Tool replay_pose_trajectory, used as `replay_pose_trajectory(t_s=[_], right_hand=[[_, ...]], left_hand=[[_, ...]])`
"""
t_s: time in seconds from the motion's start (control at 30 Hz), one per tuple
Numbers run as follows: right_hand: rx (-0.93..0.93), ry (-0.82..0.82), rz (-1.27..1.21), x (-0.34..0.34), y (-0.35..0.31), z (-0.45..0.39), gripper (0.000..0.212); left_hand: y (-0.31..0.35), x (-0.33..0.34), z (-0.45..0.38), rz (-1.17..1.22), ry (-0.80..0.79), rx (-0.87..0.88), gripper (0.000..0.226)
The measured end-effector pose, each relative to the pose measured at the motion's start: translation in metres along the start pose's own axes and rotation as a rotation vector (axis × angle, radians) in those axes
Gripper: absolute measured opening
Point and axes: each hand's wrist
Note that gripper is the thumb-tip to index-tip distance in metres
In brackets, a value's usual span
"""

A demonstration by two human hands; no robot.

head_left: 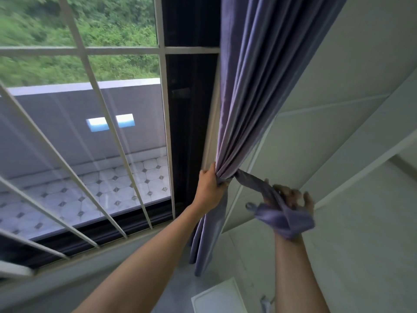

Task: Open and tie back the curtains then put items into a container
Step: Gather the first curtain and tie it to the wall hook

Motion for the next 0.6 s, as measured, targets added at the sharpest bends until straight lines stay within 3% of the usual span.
replay_pose_trajectory(t_s=[0.1, 0.2, 0.47, 0.6], right_hand=[[0.206, 0.027, 0.169, -0.016, 0.004, 0.007, 0.049], [0.271, -0.056, 0.642, -0.021, 0.016, 0.009, 0.027], [0.067, -0.252, 1.299, 0.028, 0.016, -0.019, 0.032], [0.001, -0.407, 1.509, 0.046, 0.002, -0.038, 0.019]], left_hand=[[-0.006, -0.015, -0.005, -0.008, 0.024, 0.001, 0.048], [-0.007, -0.024, -0.008, -0.054, 0.005, 0.006, 0.051], [-0.005, -0.015, -0.008, -0.056, -0.051, 0.029, 0.051], [-0.008, -0.017, -0.008, -0.074, -0.033, 0.036, 0.055]])
Point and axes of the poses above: each hand's wrist, its own z-axis away from the middle knuckle, its own x-axis out of the palm, y = z × x, and after that the axes turned 8 degrees about z, right-handed
